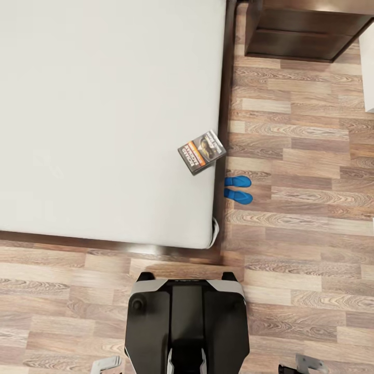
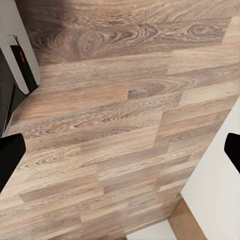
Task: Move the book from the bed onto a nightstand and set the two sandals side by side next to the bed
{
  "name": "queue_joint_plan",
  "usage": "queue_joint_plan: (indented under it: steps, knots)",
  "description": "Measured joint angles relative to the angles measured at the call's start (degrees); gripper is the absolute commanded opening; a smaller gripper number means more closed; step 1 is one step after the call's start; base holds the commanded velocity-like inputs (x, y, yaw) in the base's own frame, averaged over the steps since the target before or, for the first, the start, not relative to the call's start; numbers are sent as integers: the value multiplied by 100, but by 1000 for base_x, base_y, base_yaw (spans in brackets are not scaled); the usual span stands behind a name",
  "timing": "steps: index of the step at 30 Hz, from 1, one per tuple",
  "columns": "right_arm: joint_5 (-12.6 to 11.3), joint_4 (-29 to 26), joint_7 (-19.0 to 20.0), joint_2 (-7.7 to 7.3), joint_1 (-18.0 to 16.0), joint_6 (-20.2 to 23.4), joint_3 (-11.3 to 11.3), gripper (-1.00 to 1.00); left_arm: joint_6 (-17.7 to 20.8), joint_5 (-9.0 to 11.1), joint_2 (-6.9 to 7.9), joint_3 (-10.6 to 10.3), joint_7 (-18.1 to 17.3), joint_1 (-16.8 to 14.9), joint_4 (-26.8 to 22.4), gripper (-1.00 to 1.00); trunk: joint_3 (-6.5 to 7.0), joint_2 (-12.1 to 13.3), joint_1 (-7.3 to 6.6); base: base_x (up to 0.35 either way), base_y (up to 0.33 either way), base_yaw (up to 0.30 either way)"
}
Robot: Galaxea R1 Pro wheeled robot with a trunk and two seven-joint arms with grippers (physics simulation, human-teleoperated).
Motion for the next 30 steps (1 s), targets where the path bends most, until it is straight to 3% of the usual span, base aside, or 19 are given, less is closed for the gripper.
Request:
queue_joint_plan:
  steps: [30]
  knots:
    - [0, 10, 0, -1, 0, -3, -3, 100, -8, -25, -9, -16, 0, 1, 6, 100, 259, 0, 0, 0, 0, 86]
